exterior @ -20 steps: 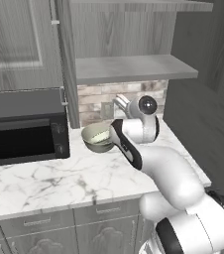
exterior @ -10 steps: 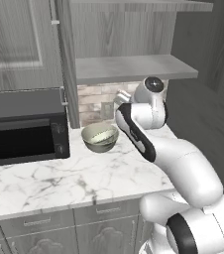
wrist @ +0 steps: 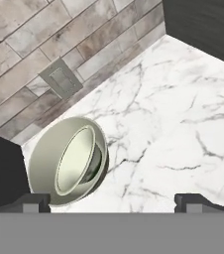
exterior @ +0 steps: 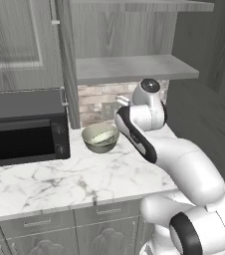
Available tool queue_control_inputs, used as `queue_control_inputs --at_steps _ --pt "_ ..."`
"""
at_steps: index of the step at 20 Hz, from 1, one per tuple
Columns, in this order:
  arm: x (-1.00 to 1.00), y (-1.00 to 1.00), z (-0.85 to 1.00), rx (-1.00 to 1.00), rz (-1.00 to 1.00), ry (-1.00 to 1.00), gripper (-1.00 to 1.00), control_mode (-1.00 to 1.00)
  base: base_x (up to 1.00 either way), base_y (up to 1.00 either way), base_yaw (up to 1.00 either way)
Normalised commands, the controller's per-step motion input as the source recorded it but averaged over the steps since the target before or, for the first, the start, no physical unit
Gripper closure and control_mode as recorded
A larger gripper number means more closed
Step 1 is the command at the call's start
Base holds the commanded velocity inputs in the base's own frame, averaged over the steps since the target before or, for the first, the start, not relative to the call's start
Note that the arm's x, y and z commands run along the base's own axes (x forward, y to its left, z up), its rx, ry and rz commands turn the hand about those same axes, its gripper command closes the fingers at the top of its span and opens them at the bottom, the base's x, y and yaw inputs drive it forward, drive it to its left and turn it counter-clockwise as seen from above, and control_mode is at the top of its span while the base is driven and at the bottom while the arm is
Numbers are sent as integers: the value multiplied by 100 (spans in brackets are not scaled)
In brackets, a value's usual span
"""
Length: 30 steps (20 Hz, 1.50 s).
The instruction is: Pick up the bowls on the counter and stack them on top of one another in the open cabinet. Place the smaller bowl on top of the larger bowl.
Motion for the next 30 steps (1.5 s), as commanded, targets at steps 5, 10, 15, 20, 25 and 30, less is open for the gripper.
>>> queue_control_inputs --at_steps 5,10,15,20,25,30 --pt "8 0 -44 0 0 0 -100 -100 0 0 0" --pt "21 6 -41 0 0 1 -100 -100 0 0 0" --pt "43 7 -36 0 0 2 -100 -100 0 0 0" --pt "37 5 -32 2 0 7 -100 -100 0 0 0" --pt "9 0 -11 4 1 4 -100 -100 0 0 0" --pt "1 11 -5 2 0 0 -100 -100 0 0 0"
